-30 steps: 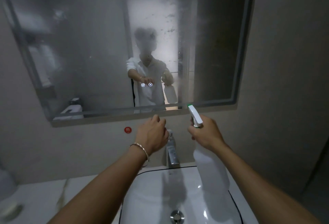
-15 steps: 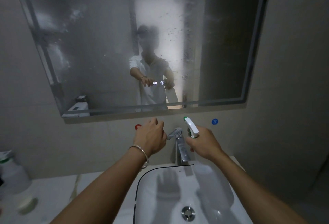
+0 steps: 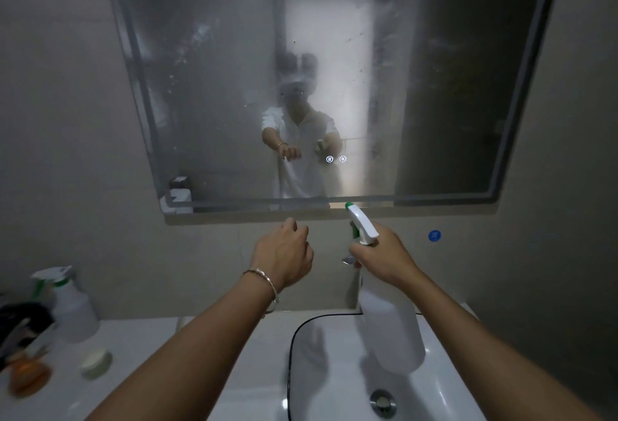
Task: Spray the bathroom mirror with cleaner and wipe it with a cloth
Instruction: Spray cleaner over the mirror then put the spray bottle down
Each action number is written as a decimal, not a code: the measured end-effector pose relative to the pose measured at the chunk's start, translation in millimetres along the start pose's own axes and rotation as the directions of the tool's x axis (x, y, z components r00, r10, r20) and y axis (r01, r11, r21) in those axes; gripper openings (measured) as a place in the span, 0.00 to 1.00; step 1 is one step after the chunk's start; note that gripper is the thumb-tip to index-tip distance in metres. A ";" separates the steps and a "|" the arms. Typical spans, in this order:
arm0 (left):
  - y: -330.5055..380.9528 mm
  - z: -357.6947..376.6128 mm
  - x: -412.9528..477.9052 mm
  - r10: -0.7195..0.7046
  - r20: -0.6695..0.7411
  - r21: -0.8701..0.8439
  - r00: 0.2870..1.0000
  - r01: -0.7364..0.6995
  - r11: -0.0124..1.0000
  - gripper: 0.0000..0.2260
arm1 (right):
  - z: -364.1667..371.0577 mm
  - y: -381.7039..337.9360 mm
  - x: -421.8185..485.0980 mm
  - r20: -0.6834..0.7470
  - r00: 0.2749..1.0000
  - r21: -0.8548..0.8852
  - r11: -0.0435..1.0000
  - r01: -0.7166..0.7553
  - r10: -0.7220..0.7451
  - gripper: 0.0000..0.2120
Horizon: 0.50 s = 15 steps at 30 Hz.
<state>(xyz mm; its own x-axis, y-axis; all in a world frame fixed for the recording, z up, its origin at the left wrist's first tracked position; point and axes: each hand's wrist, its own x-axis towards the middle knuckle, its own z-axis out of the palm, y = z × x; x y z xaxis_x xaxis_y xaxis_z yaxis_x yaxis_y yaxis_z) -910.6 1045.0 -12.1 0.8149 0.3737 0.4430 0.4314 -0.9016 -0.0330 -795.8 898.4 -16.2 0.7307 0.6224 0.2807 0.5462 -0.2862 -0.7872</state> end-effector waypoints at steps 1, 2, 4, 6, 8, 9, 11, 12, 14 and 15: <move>-6.2 -2.5 -2.2 -0.006 -0.006 0.005 1.000 0.006 1.000 0.13 | 3.8 -7.0 1.1 0.011 1.000 0.013 1.000 0.007 -0.008 0.08; -12.5 -4.6 -4.7 -0.013 -0.010 0.005 1.000 0.013 1.000 0.14 | 7.9 -12.9 2.4 0.018 1.000 0.026 1.000 0.012 -0.012 0.09; -24.4 -8.7 -10.2 -0.031 -0.020 -0.006 0.999 0.031 0.999 0.15 | 16.6 -21.9 4.0 0.012 1.000 0.035 0.999 0.017 -0.017 0.10; -35.6 -12.6 -14.9 -0.046 -0.028 -0.015 0.999 0.046 0.999 0.15 | 25.5 -28.8 5.1 -0.024 0.999 0.032 0.999 0.031 -0.031 0.07; -45.9 -15.3 -19.3 -0.058 -0.023 -0.007 0.998 0.058 0.998 0.15 | 34.3 -38.0 4.4 -0.045 0.998 0.034 0.998 0.049 -0.048 0.04; -50.4 -16.5 -21.5 -0.069 -0.018 -0.006 0.997 0.069 0.998 0.15 | 39.1 -42.7 4.0 -0.045 0.997 0.035 0.998 0.060 -0.059 0.03; -58.1 -18.8 -25.9 -0.094 -0.018 -0.005 0.995 0.094 0.996 0.15 | 48.7 -51.0 3.1 -0.040 0.996 0.042 0.995 0.086 -0.085 0.04; -61.5 -19.6 -28.1 -0.107 -0.022 -0.002 0.994 0.107 0.994 0.15 | 53.0 -54.5 2.8 -0.038 0.994 0.042 0.994 0.103 -0.102 0.05; -67.5 -21.2 -32.8 -0.128 -0.026 -0.011 0.991 0.127 0.992 0.15 | 60.8 -59.5 1.8 -0.013 0.992 0.038 0.991 0.126 -0.126 0.05; -70.7 -21.8 -35.2 -0.133 -0.028 -0.016 0.991 0.133 0.991 0.15 | 64.6 -61.1 1.3 0.018 0.991 0.037 0.991 0.132 -0.133 0.06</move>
<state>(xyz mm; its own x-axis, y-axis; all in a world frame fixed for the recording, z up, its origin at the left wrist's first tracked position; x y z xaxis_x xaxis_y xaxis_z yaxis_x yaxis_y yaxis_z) -978.3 1090.8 -5.8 0.7388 0.4844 0.4686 0.5299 -0.8471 0.0402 -854.7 963.8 -3.2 0.6441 0.6679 0.3728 0.6224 -0.1742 -0.7631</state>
